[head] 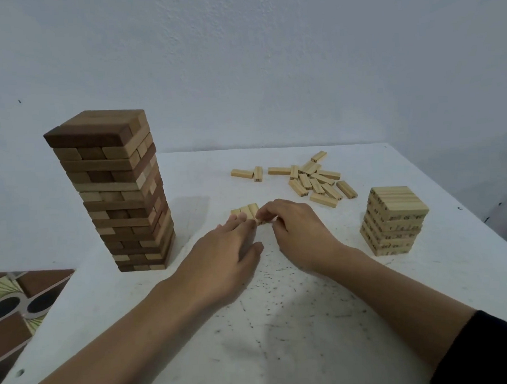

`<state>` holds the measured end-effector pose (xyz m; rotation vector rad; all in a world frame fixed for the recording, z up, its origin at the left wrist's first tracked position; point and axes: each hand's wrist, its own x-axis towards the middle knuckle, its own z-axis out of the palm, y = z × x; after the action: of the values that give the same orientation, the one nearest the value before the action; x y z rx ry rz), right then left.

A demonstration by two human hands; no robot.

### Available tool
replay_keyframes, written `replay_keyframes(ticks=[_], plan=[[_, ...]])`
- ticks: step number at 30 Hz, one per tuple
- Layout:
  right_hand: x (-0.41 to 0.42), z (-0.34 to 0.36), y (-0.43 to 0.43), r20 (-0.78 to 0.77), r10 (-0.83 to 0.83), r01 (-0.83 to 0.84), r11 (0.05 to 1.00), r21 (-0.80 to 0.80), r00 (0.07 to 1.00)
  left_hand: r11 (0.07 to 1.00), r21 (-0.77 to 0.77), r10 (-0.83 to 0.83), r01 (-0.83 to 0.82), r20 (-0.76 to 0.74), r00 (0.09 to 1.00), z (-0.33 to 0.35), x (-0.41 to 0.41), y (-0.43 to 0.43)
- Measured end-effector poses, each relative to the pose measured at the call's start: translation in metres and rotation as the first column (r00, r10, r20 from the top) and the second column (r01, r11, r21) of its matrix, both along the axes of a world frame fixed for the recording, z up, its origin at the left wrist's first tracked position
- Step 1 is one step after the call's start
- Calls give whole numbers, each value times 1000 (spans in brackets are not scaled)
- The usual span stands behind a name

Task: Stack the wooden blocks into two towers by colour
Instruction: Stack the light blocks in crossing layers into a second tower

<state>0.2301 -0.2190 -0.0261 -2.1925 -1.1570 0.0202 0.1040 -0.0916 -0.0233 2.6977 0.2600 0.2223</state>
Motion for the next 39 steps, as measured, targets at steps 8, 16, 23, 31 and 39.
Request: replay_keyframes(ticks=[8, 16, 23, 31, 39], plan=[[-22, 0, -34, -15, 89, -89, 996, -2, 996, 997, -30, -64, 65, 45, 997, 1, -32, -13], [-14, 5, -38, -9, 150, -150, 977, -154, 989, 995, -19, -92, 93, 66, 994, -6, -36, -3], [-5, 2, -32, 3, 144, -140, 969, -205, 990, 996, -19, -86, 89, 127, 988, 0, -21, 7], [0, 3, -42, -62, 154, -164, 966, -199, 986, 990, -98, -75, 98, 221, 973, 1, -6, 9], [9, -1, -45, -91, 128, -140, 978, -153, 988, 989, -135, -47, 57, 80, 996, -11, 1, 20]])
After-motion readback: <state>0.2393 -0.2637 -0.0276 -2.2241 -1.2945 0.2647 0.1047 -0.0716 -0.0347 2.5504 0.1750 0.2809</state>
